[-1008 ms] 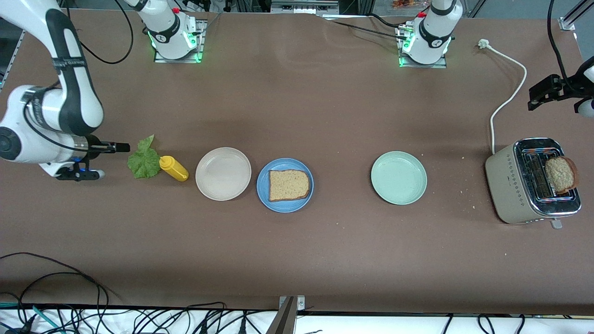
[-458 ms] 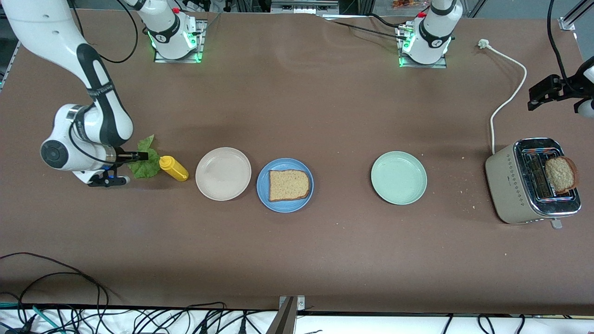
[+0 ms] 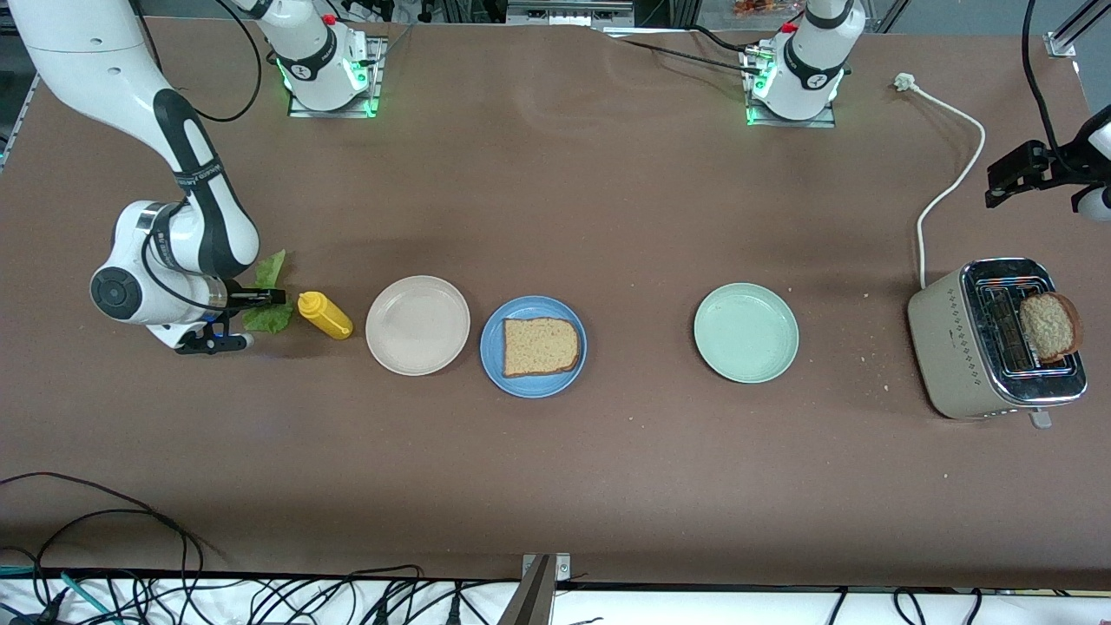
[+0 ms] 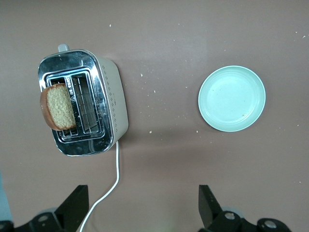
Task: Make sandwich in blue plate with both arms
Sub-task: 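Grasp the lettuce leaf with the right gripper and lift it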
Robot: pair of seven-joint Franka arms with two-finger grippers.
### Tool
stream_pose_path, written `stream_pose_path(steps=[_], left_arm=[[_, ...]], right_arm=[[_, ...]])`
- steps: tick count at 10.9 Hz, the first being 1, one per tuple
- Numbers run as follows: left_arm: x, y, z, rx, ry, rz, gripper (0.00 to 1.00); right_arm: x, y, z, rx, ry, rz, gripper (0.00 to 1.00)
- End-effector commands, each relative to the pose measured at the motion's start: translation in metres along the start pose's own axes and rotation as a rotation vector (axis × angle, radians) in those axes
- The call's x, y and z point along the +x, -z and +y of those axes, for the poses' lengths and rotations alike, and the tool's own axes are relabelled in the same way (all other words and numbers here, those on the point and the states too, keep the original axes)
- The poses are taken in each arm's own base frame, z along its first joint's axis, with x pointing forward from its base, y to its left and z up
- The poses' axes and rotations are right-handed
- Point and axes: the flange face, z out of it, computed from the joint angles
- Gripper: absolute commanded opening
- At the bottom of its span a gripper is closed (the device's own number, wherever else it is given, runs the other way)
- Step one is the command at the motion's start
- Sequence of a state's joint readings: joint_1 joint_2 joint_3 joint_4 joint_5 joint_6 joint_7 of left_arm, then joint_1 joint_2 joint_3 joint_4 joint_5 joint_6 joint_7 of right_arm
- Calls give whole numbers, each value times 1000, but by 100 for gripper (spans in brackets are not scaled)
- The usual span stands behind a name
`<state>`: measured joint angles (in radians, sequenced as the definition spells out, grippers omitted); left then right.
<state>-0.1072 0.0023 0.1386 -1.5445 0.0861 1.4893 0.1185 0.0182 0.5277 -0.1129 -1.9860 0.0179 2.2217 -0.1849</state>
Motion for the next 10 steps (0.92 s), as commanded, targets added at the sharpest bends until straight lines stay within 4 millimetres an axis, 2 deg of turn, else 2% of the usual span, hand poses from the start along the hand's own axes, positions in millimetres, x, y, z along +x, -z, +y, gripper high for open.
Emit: stream_pose_path(steps=[1,2,5,6,7,10], left_arm=[[-1,1,-5,-12,1,-2,100],[-1,1,-5,-12,-1,-2,100],[-1,0,-8,-12,7,-2,100],[-1,0,-7,-13,5,-2,100],[0,-1,-6,-13,3,-5,100],[7,-10,-5,-14,3,-17,100]], right_arm=[[7,29,3,4,6,-11,0],[12,48,2,8,5,-37,0],[19,80,-10,8,25,-69,0],[22,97,-12,10,30,-81,0],[24,121,-25,7,47,-104,0],[20,205,-36,15,64,-144,0]])
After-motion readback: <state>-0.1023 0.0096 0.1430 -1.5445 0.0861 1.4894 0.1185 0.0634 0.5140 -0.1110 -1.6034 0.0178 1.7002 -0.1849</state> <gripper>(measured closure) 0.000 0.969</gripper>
